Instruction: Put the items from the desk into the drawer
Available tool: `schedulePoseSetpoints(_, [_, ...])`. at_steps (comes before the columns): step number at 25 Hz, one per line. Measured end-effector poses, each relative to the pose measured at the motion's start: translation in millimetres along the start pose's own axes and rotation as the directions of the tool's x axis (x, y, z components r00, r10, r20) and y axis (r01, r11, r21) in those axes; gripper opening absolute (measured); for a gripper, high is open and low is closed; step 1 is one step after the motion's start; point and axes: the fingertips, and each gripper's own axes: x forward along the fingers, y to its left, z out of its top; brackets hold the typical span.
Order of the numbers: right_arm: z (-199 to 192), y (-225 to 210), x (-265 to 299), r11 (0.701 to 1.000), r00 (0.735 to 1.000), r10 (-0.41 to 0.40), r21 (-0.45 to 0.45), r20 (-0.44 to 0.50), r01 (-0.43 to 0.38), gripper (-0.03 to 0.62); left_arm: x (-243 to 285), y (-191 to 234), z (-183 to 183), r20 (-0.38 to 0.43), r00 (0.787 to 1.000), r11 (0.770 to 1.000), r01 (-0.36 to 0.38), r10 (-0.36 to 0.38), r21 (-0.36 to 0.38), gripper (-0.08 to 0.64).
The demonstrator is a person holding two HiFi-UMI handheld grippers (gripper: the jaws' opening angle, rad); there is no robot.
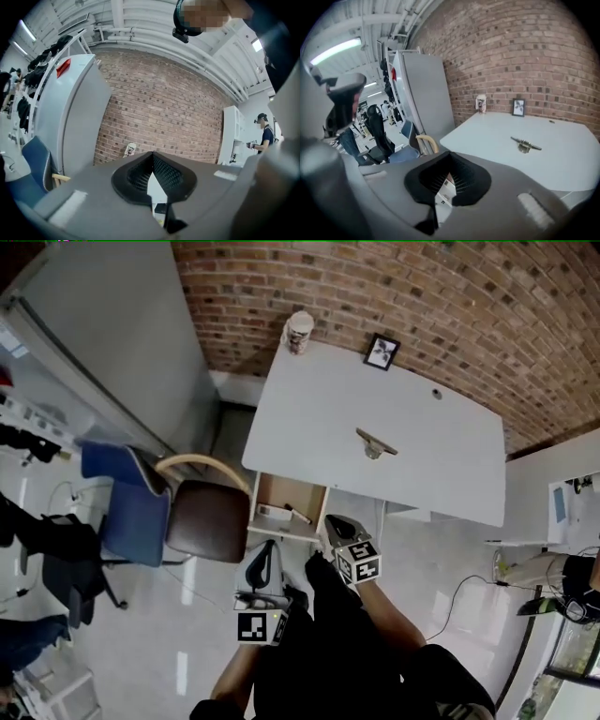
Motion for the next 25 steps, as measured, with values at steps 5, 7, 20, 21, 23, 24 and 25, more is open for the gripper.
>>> schedulePoseSetpoints(5, [58,3,-72,0.999,0.985,-0.032,-0.004,0.171,0.034,0.005,0,-21,18,0.018,0.999,0.999,0.036,-0.037,0.016,0.02])
schedulePoseSetpoints(7, [76,4,-102,0.999,0.972,-0.045,-0.005,0.233,0.047,0.005,2,-32,25,0.022,0.999,0.999,0.049,-0.05,0.015,0.02])
schedulePoseSetpoints(20, [116,11,-221,0.994,0.903,-0.077,-0.041,0.423,0.104,0.005,25,-85,48,0.038,0.993,0.993,0.112,-0.113,0.049,0.02])
schedulePoseSetpoints(21, [117,9,-225,0.992,0.898,-0.09,-0.042,0.43,0.119,0.006,28,-87,48,0.036,0.992,0.992,0.117,-0.119,0.053,0.02])
schedulePoseSetpoints(23, [118,3,-229,0.989,0.89,-0.117,-0.032,0.441,0.146,0.056,32,-92,47,0.031,0.991,0.99,0.126,-0.128,0.059,0.02])
schedulePoseSetpoints(24, [118,-1,-229,0.988,0.886,-0.129,-0.022,0.445,0.155,0.121,33,-93,48,0.028,0.991,0.99,0.129,-0.131,0.062,0.02])
schedulePoseSetpoints(25, [118,-5,-228,0.987,0.883,-0.139,-0.011,0.447,0.161,0.155,33,-94,49,0.026,0.991,0.989,0.132,-0.133,0.064,0.02])
